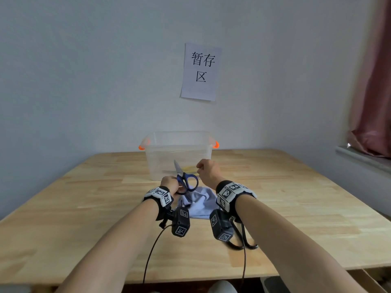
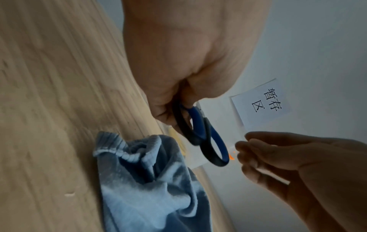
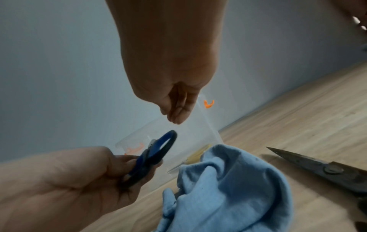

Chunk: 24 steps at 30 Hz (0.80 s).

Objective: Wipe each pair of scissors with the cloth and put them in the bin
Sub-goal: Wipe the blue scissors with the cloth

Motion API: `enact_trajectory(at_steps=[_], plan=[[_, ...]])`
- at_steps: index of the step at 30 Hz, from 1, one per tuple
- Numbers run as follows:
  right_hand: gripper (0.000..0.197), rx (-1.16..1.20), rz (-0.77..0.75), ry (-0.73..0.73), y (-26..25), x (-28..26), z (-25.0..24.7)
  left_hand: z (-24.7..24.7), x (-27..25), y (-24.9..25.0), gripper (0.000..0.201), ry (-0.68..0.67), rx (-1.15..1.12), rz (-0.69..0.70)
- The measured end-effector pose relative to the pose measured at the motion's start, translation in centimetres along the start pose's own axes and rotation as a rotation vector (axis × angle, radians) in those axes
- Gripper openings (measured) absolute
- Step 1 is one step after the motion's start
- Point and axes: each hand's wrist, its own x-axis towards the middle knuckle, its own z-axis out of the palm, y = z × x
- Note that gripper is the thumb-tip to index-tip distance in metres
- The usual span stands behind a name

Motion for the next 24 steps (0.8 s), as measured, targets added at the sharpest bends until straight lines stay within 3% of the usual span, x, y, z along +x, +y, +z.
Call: enact_trajectory(at_steps=[8, 13, 18, 22, 24], plan=[[0.032, -0.193, 0.139, -0.164, 3.0, 1.2, 1.0, -1.1, 0.5, -0.1, 0.03, 0.043, -0.141, -0.023], [0.036, -0.267, 0.248, -0.188, 4.4, 1.2, 2.1, -2.0, 2.6, -1.3, 0.04, 0.039, -0.036, -0.008], [0.043, -0.249, 0.338, -0.268, 5.0, 0.9, 1.9, -2.6, 2.8, -2.3, 0.035, -0.009, 0.02, 0.013], [0.02, -0.167, 0.382, -0.191, 4.9, 1.6, 1.6, -2.4, 2.4, -2.2, 0.031, 0.003, 0.035, 0.073], [0.025, -0.147, 0.405, -0.149, 4.2, 1.6, 0.8, -2.2, 1.9, -1.8, 0.038, 0.01, 0.036, 0.109]])
